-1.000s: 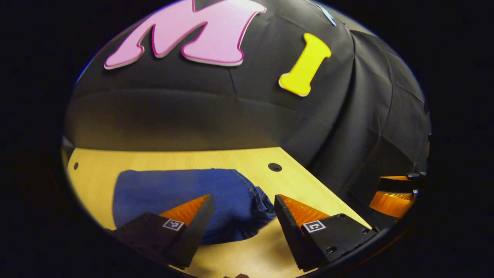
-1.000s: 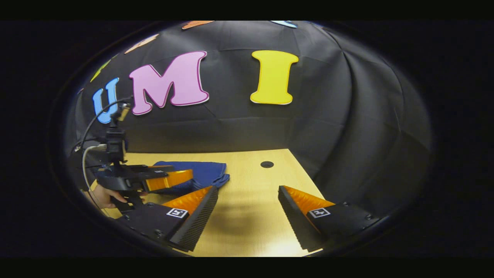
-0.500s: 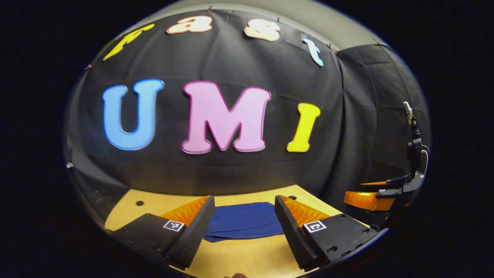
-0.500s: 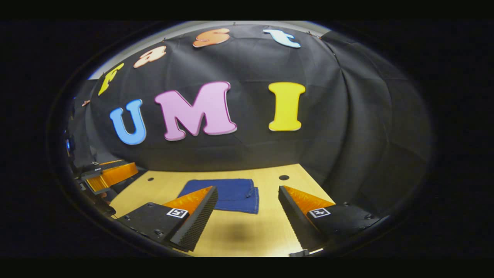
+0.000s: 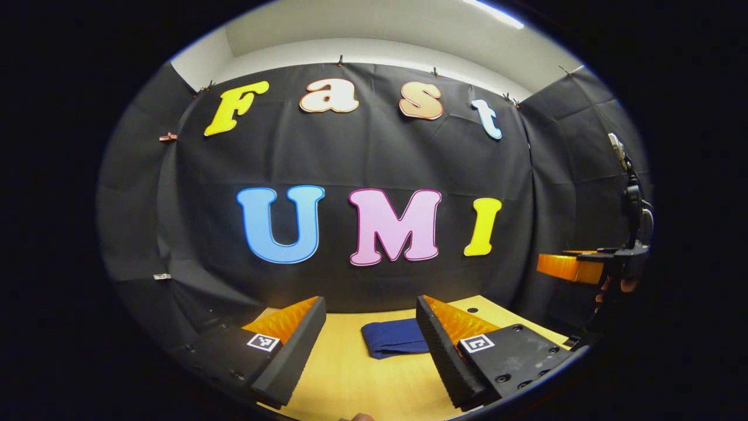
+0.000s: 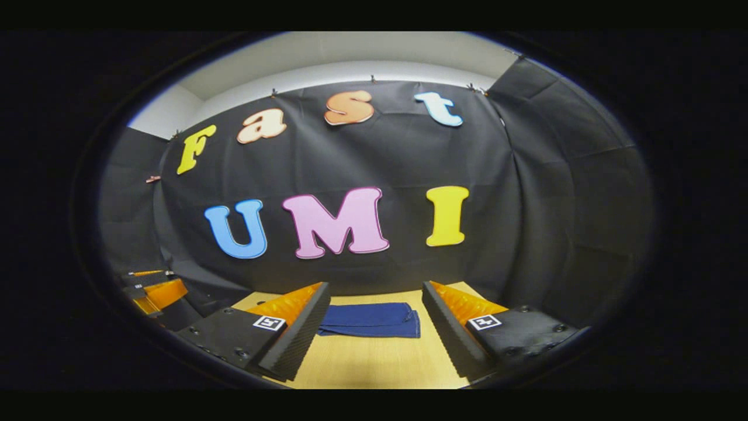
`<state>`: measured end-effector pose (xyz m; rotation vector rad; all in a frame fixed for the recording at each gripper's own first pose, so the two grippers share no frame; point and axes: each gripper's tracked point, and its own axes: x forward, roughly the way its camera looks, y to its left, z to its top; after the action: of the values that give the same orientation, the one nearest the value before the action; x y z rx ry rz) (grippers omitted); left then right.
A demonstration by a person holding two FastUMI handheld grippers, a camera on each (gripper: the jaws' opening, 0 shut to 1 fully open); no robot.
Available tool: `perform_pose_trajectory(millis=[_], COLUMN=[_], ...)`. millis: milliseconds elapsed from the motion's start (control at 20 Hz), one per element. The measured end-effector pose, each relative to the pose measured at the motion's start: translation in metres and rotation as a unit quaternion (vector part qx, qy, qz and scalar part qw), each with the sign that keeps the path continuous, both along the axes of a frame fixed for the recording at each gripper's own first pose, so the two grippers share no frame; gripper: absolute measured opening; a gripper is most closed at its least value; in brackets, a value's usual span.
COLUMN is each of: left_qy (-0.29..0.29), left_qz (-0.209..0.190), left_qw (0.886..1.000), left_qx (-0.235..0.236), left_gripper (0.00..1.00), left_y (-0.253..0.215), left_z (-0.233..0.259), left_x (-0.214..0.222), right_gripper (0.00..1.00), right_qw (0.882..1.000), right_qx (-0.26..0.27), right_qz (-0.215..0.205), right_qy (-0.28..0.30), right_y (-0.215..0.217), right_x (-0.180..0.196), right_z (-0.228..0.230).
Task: Grasp the waist and the cuffs of the jeans and fold them to make the two legs overlap; first hold the waist and fold one-third of the jeans toward the cuffs, then hold the cuffs and fold the remaining one-third in the same direction to finish folding.
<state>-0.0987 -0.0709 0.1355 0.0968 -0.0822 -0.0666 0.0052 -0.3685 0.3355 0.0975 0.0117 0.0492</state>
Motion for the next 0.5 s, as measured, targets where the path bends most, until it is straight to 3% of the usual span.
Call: perform_pose_trajectory(millis=[250, 300, 500], left_qy=[0.009, 0.008, -0.001], left_qz=[-0.001, -0.003, -0.006], left_qw=[0.999, 0.999, 0.999], left_qx=[-0.035, -0.038, -0.034], left_gripper=[0.92, 0.96, 0.96], left_y=[0.01, 0.01, 0.011], left_z=[-0.021, -0.022, -0.019], left_x=[-0.033, -0.035, -0.035], right_gripper=[0.94, 0.98, 0.98], right_qw=[1.0, 0.999, 0.998], right_qx=[-0.008, -0.018, -0.034], right_qz=[0.014, 0.02, 0.033], right_qy=[-0.025, -0.03, -0.048], right_y=[0.027, 0.032, 0.047], right_x=[-0.046, -0.05, -0.056], right_z=[-0.005, -0.004, 0.002])
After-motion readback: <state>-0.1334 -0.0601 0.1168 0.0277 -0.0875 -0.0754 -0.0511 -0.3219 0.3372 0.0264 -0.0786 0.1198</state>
